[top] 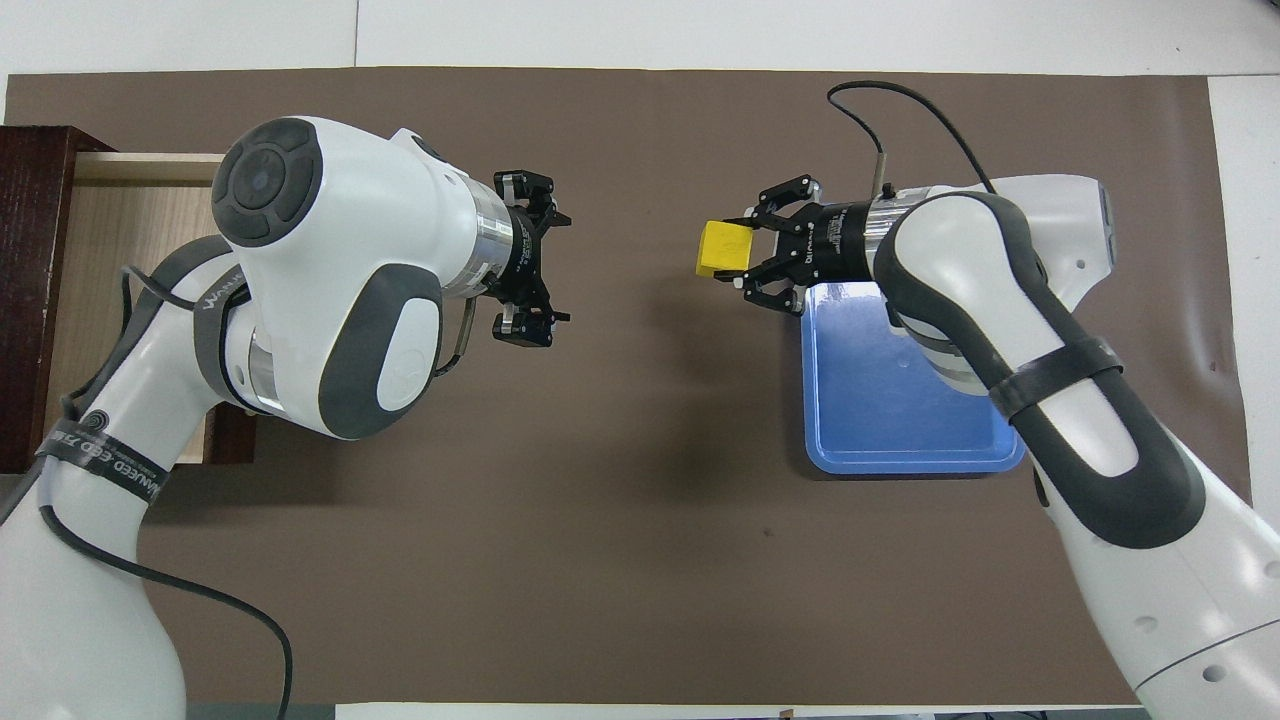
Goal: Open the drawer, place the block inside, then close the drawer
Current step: 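Carry the cube with the right gripper toward the approaching left gripper, then close the left gripper on the cube held by the right gripper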
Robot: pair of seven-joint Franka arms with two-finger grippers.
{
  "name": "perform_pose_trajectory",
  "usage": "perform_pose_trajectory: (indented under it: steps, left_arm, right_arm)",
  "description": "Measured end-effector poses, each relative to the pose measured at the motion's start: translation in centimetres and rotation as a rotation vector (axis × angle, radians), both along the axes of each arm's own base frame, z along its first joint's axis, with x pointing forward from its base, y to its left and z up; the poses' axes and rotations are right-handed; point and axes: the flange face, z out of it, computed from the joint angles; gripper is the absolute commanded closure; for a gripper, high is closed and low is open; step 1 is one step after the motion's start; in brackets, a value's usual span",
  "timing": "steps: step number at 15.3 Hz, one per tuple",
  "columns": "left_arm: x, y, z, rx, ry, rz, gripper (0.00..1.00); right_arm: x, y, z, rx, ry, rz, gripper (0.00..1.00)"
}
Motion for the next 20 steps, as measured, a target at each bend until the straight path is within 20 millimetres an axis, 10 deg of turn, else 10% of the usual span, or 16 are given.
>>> perform_pose_trajectory:
  steps: [10, 16, 20]
  left_arm:
    - [-1.0, -5.1, -4.0, 0.007, 0.053, -0.040, 0.06]
    - [-1.0, -5.1, -3.9, 0.010, 0.051, -0.046, 0.96]
    - [-1.0, -5.2, -3.9, 0.010, 0.051, -0.047, 1.00]
  right_arm:
    - [-1.6, 3.2, 2.6, -0.009, -0.034, 0.061, 1.00]
    - [-1.7, 3.3, 2.5, -0.013, -0.032, 0.067, 1.00]
    - [-1.7, 3.3, 2.5, -0.013, -0.032, 0.067, 1.00]
